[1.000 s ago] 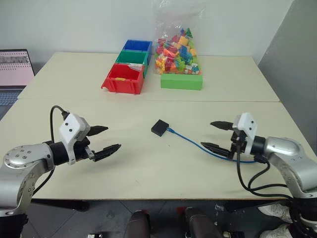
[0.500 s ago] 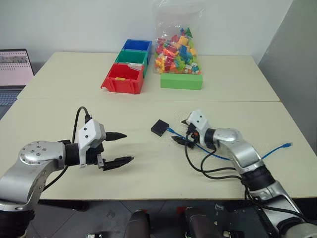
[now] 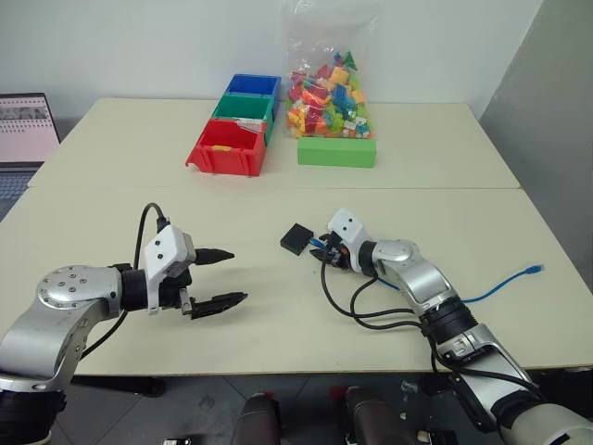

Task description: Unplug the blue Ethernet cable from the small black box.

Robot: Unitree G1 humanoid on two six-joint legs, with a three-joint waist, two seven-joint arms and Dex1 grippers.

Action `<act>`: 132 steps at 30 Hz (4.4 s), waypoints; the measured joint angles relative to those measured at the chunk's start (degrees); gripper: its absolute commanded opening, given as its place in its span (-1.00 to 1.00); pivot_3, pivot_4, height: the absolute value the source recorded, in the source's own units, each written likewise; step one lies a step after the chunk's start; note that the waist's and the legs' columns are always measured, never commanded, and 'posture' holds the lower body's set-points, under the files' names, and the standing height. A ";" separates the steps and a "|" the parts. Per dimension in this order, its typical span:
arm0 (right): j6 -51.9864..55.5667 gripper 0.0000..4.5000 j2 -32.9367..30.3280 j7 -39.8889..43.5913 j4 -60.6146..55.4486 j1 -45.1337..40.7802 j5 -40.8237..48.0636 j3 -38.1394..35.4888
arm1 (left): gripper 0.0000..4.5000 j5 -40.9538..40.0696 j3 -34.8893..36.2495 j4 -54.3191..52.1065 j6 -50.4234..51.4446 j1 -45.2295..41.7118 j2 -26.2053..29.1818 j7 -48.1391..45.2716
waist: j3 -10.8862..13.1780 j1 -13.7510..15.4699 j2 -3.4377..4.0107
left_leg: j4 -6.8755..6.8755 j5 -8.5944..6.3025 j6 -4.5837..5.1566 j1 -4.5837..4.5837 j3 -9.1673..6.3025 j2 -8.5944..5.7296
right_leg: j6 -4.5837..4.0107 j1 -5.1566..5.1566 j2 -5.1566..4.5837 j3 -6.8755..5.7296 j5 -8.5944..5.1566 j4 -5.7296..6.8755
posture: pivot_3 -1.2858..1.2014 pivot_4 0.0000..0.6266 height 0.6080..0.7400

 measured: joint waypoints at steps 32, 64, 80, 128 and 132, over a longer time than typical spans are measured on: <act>-33.28 -0.94 -11.49 10.81 -20.28 -1.00 -11.12 5.76 | 0.60 -28.74 3.45 4.15 33.85 -13.30 -9.57 10.28 | -0.01 0.15 -0.03 | 0.03 0.01 -0.01 -0.05 -0.15 -0.01 | -0.07 0.03 -0.01 -0.10 0.05 0.05 | 0.03 -0.52 1.00; -19.09 0.25 -15.46 20.04 -34.78 1.67 4.68 2.38 | -0.65 -27.67 -0.19 4.02 31.34 -12.83 -4.87 2.37 | 0.00 0.49 -0.02 | 0.02 0.01 -0.01 -0.04 -0.18 -0.02 | -0.09 0.06 -0.03 -0.04 0.05 0.03 | 0.03 -0.52 1.00; 30.93 0.25 -8.16 12.02 -37.37 4.68 40.42 -10.21 | -0.65 -23.40 -2.41 4.31 21.57 -14.58 -4.54 -8.56 | 0.01 0.20 -0.01 | 0.00 0.00 0.00 -0.06 -0.15 -0.01 | 0.11 0.02 -0.01 -0.04 -0.09 -0.01 | 0.03 -0.52 1.00; 36.61 -0.97 -6.95 12.02 -33.36 4.19 46.26 -11.21 | -0.65 -22.09 -2.42 4.14 20.20 -12.13 -4.65 -10.25 | 0.02 0.01 0.01 | -0.02 0.00 0.00 -0.08 -0.14 -0.01 | 0.16 0.01 0.01 -0.05 -0.12 -0.05 | 0.03 -0.52 1.00; 37.90 -0.97 -10.55 12.35 -32.50 4.64 46.49 -12.77 | -0.65 -21.72 -2.13 4.77 19.52 -11.33 -4.59 -10.07 | 0.02 0.04 0.01 | -0.02 0.00 0.01 -0.08 -0.14 -0.01 | 0.16 0.01 0.00 -0.06 -0.12 -0.07 | 0.03 -0.52 1.00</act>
